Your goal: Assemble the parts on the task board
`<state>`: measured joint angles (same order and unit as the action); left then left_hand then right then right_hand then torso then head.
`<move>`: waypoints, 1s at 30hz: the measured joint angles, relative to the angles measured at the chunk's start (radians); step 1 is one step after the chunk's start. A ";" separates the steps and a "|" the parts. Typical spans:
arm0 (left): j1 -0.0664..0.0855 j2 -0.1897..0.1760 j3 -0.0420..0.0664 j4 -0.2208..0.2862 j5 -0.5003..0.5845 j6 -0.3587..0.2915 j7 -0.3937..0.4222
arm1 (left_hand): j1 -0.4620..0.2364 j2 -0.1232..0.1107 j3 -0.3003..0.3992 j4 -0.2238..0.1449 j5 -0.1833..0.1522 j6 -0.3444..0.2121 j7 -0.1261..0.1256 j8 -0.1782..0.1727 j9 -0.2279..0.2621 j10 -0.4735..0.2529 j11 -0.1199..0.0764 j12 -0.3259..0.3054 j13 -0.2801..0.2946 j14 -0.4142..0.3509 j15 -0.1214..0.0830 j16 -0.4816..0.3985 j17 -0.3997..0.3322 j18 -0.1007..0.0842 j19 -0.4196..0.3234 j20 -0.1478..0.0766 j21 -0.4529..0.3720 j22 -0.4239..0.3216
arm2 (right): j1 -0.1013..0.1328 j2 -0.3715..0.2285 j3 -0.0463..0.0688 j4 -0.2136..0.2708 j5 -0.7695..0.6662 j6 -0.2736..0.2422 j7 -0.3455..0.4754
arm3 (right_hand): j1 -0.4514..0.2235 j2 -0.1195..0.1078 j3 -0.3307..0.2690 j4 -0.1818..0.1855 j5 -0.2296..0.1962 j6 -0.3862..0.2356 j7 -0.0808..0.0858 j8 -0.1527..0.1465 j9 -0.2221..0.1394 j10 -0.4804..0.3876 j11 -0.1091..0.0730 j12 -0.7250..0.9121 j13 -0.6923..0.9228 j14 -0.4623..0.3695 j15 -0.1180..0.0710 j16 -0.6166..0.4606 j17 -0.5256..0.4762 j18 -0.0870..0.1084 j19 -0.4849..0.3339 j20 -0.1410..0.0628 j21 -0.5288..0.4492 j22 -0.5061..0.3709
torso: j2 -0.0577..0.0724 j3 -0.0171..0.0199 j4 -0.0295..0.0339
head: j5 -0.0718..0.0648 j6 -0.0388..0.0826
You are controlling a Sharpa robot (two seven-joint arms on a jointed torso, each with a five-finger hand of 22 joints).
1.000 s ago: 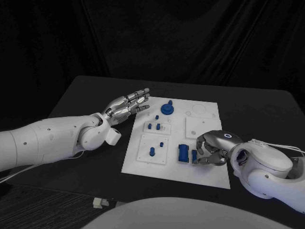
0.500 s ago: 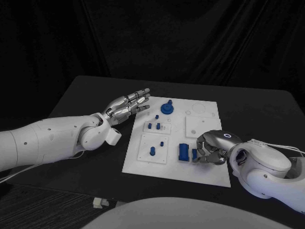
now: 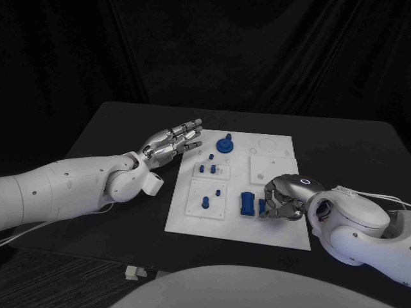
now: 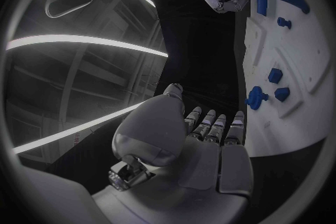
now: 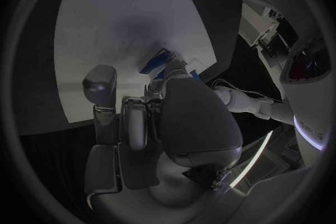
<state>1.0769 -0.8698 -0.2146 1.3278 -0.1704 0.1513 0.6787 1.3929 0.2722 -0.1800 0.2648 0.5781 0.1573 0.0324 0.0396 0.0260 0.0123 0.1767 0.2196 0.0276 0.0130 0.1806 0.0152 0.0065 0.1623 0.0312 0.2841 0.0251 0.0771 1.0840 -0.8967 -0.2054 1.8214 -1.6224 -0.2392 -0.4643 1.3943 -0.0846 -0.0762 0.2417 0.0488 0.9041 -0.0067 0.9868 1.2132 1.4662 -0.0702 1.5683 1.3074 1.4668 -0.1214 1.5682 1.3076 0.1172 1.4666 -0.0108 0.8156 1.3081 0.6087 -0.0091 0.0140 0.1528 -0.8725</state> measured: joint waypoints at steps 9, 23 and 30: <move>0.000 0.000 0.000 0.000 0.000 0.002 0.000 | 0.000 0.000 0.000 0.000 0.000 0.000 0.000 0.000 0.000 0.000 0.000 0.000 0.000 0.000 0.000 0.000 0.000 0.000 0.000 0.000 0.000 0.000 | -0.005 -0.010 -0.001 0.000 0.014 -0.002 0.003 | -0.013 -0.013 -0.036 0.014 0.001 0.011 -0.004 0.006 0.009 0.000 0.000 0.000 0.000 -0.002 -0.002 0.000 0.000 0.000 0.000 0.000 0.000 0.000 | 0.000 0.0000 0.0001 | 0.002 0.000; -0.001 -0.003 0.000 0.000 0.000 0.003 0.000 | 0.000 0.000 0.000 0.000 0.000 0.000 0.000 0.000 0.000 0.000 0.000 0.000 0.000 0.000 0.000 0.000 0.000 0.000 0.000 0.000 0.000 0.002 | 0.044 -0.081 -0.002 0.058 0.101 -0.041 0.046 | -0.013 0.006 -0.059 0.028 0.001 0.011 -0.006 -0.003 0.003 0.000 0.000 0.000 0.000 0.000 -0.007 0.000 0.000 0.000 0.000 0.000 0.006 0.000 | 0.000 0.0002 0.0000 | 0.006 0.000; -0.001 -0.004 0.000 0.000 0.000 0.004 0.000 | 0.000 0.000 0.000 0.000 0.000 0.000 0.000 0.000 0.000 0.000 0.000 0.000 0.000 0.000 0.000 0.000 0.000 0.000 0.000 0.000 0.000 0.002 | 0.066 -0.087 -0.002 0.058 0.139 -0.047 0.065 | 0.038 0.023 -0.007 0.017 0.138 -0.072 0.001 -0.102 -0.051 0.000 0.000 0.000 0.000 0.000 -0.007 0.000 0.000 0.000 0.000 0.000 0.006 0.000 | -0.001 0.0002 -0.0001 | 0.007 0.000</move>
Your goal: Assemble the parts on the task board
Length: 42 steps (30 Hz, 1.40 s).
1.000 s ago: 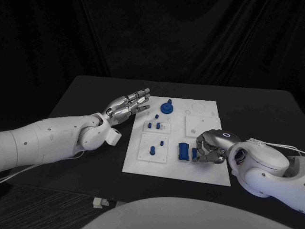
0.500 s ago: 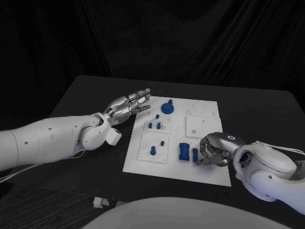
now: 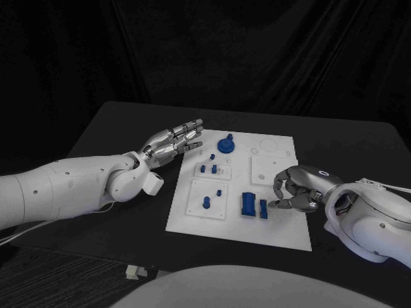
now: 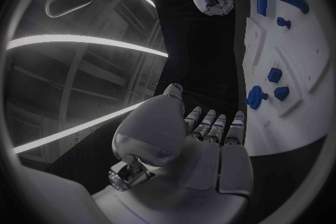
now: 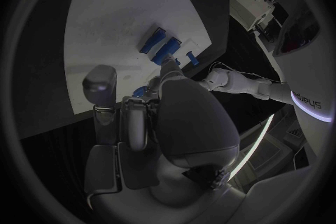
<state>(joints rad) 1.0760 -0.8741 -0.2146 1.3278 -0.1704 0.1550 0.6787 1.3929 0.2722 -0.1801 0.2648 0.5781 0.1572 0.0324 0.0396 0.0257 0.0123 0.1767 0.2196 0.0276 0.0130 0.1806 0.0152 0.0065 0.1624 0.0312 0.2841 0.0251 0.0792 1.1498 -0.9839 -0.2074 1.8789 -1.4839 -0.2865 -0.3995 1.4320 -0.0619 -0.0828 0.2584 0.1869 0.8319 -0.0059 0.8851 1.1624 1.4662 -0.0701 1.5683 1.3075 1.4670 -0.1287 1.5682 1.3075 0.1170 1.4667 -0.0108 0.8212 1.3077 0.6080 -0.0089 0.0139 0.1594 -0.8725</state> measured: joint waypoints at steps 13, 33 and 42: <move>0.000 0.001 0.000 0.000 0.000 0.001 0.000 | 0.000 0.000 0.000 0.000 0.000 0.000 0.000 0.000 0.000 0.000 0.000 0.000 0.000 0.000 0.000 0.000 0.000 0.000 0.000 0.000 0.000 0.000 | -0.017 0.015 -0.001 -0.022 0.020 0.033 0.016 | 0.017 -0.048 0.083 0.012 0.407 -0.037 0.005 -0.083 -0.045 0.000 0.000 0.000 0.000 -0.001 0.001 0.000 0.000 0.000 0.000 0.000 -0.006 0.000 | 0.000 -0.0006 0.0005 | 0.000 0.000; -0.001 0.001 0.000 -0.001 0.000 0.003 0.000 | 0.000 0.000 0.000 0.000 0.000 0.000 0.000 0.000 0.001 0.000 0.000 0.000 0.000 0.000 0.000 0.000 0.000 0.000 0.000 0.000 0.000 0.000 | -0.065 0.058 -0.001 -0.050 0.011 0.051 -0.003 | -0.010 -0.026 0.079 -0.009 -0.134 0.110 0.001 0.123 0.106 0.000 0.000 0.000 0.000 -0.004 0.004 0.000 0.000 0.000 0.000 0.000 -0.006 0.000 | 0.000 -0.0002 0.0000 | -0.001 0.000; -0.001 0.001 0.000 0.000 0.000 0.004 0.000 | 0.004 -0.004 0.004 -0.004 0.000 0.004 0.004 0.000 0.001 0.000 0.000 0.000 0.000 0.000 0.000 0.000 0.000 0.000 0.000 0.000 0.000 0.000 | -0.071 0.068 -0.001 -0.057 -0.007 0.050 -0.025 | 0.004 -0.013 0.078 -0.023 -0.134 0.119 -0.001 0.140 0.121 0.000 0.000 0.000 0.000 -0.004 0.004 0.000 0.000 0.000 0.000 0.000 -0.006 0.000 | 0.000 -0.0002 0.0000 | 0.000 0.000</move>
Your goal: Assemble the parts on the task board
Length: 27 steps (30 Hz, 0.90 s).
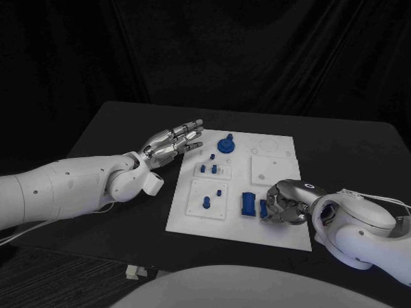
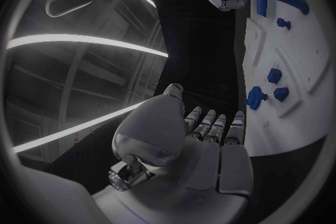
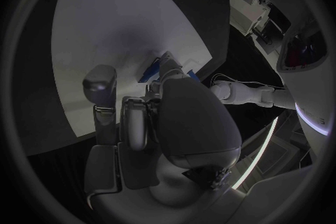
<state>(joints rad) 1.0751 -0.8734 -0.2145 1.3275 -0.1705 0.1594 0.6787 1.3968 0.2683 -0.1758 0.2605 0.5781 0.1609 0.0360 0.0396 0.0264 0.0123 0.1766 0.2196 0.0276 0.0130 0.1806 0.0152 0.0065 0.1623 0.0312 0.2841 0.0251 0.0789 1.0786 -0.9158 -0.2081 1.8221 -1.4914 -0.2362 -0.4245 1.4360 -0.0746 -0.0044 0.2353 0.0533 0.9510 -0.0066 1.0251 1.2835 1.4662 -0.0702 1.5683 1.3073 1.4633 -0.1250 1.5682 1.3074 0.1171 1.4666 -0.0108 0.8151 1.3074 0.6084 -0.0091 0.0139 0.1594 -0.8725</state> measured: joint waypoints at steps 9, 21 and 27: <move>-0.001 0.000 0.000 0.000 0.000 0.002 0.000 | 0.000 0.000 0.000 0.000 0.000 0.000 0.000 0.004 0.000 0.000 0.000 0.000 0.000 0.000 0.000 0.000 0.000 0.000 0.000 0.000 0.000 0.001 | -0.001 -0.011 0.000 0.006 -0.015 -0.017 -0.009 | -0.004 0.010 -0.009 -0.001 0.000 0.012 -0.001 0.009 0.011 0.000 0.000 0.000 0.000 0.000 0.000 0.000 0.000 0.000 0.000 0.000 0.000 0.000 | 0.000 0.0000 0.0001 | 0.002 0.000; -0.002 0.000 0.000 0.000 0.000 0.006 0.000 | 0.000 0.000 0.000 0.000 0.000 0.000 0.000 0.004 0.000 0.000 0.000 0.000 0.000 0.000 0.000 0.000 0.000 0.000 0.000 0.000 0.000 0.001 | -0.001 -0.030 0.000 0.024 -0.021 -0.060 -0.005 | -0.025 0.010 -0.027 0.006 0.000 0.016 -0.005 0.013 0.011 0.000 0.000 0.000 0.000 0.000 0.000 0.000 0.000 0.000 0.000 0.000 -0.003 0.000 | 0.000 0.0000 0.0000 | 0.001 0.000; -0.003 0.001 0.000 -0.001 0.000 0.008 0.000 | 0.004 0.004 0.000 0.000 0.000 0.000 0.000 0.004 0.000 0.000 0.000 0.000 0.000 0.000 0.000 0.000 0.000 0.000 0.000 0.000 0.004 0.001 | -0.001 -0.031 0.000 0.024 -0.021 -0.070 -0.005 | -0.031 0.017 -0.027 0.006 0.000 0.016 -0.005 0.013 0.013 0.000 0.000 0.000 0.000 0.000 0.000 0.000 0.000 0.000 0.000 0.000 -0.003 0.001 | 0.000 0.0002 0.0000 | 0.002 0.000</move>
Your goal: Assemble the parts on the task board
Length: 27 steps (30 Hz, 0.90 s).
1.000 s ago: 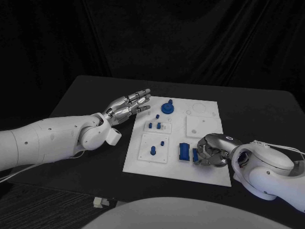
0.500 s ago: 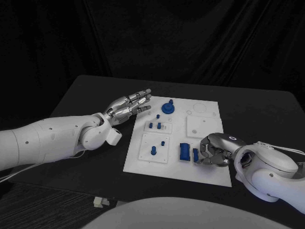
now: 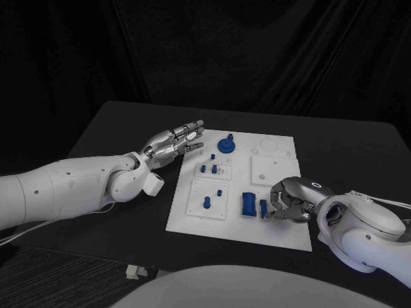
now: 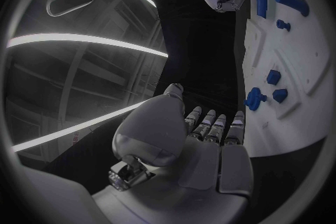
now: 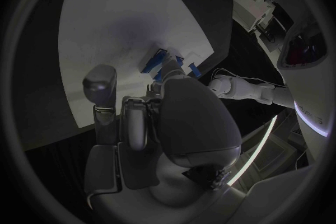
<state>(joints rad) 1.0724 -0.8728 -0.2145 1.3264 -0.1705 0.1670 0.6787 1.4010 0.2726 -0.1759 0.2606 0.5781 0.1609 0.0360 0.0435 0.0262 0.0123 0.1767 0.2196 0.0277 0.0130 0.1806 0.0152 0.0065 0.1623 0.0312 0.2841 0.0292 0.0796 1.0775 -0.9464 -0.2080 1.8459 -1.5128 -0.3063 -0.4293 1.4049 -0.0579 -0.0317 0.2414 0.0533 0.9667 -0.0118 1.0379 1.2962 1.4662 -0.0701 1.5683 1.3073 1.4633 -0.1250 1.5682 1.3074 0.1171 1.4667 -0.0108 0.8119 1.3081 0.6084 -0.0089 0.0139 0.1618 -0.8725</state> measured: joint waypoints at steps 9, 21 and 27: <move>-0.001 0.000 0.000 0.000 0.000 0.002 0.000 | 0.000 0.000 0.003 0.003 0.001 0.000 0.000 0.000 0.000 -0.004 0.004 0.000 0.000 0.000 0.000 0.000 0.000 0.000 0.000 0.000 0.000 0.000 | 0.000 0.008 0.000 -0.008 0.000 -0.001 -0.001 | 0.003 0.003 -0.005 -0.011 0.000 0.000 0.000 0.000 -0.001 0.000 0.000 0.000 0.000 0.000 0.000 0.000 0.000 0.000 0.000 0.000 0.000 0.000 | 0.000 0.0000 0.0000 | 0.000 0.000; -0.004 0.000 0.000 0.000 0.000 0.004 0.000 | 0.000 0.000 0.006 0.000 0.004 0.000 0.000 0.000 0.000 -0.004 0.004 0.000 0.000 0.000 0.000 0.000 0.000 0.000 0.000 0.000 0.000 0.000 | 0.000 0.009 0.000 -0.007 -0.007 0.017 0.001 | 0.003 -0.041 -0.008 0.000 0.098 -0.017 0.002 -0.035 -0.021 0.000 0.000 0.000 0.000 0.000 0.000 0.000 0.000 0.000 0.000 0.000 0.000 0.000 | 0.000 -0.0001 0.0001 | 0.001 0.000; -0.006 0.000 0.000 -0.001 0.000 0.005 0.000 | 0.000 0.000 0.006 0.000 0.004 0.000 0.000 0.000 0.000 -0.004 0.004 0.000 0.000 0.000 0.000 0.000 0.000 0.000 0.000 0.000 0.000 0.001 | 0.000 0.010 0.000 -0.008 -0.013 0.028 0.004 | 0.015 -0.059 0.004 0.013 0.191 -0.017 0.002 -0.044 -0.022 0.000 0.000 0.000 0.000 0.000 0.000 0.000 0.000 0.000 0.000 0.000 0.000 0.000 | 0.000 -0.0001 0.0002 | -0.001 0.000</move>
<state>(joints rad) 1.0669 -0.8729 -0.2145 1.3256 -0.1705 0.1723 0.6787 1.4010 0.2726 -0.1704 0.2605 0.5818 0.1609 0.0360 0.0435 0.0261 0.0084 0.1802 0.2196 0.0276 0.0130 0.1806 0.0152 0.0065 0.1623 0.0312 0.2841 0.0291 0.0802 1.0772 -0.9362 -0.2083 1.8383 -1.5253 -0.2788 -0.4254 1.4198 -0.1174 -0.0273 0.2540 0.2442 0.9500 -0.0102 0.9934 1.2744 1.4662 -0.0702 1.5683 1.3073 1.4633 -0.1250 1.5682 1.3073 0.1172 1.4666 -0.0108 0.8119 1.3078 0.6084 -0.0090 0.0141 0.1607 -0.8725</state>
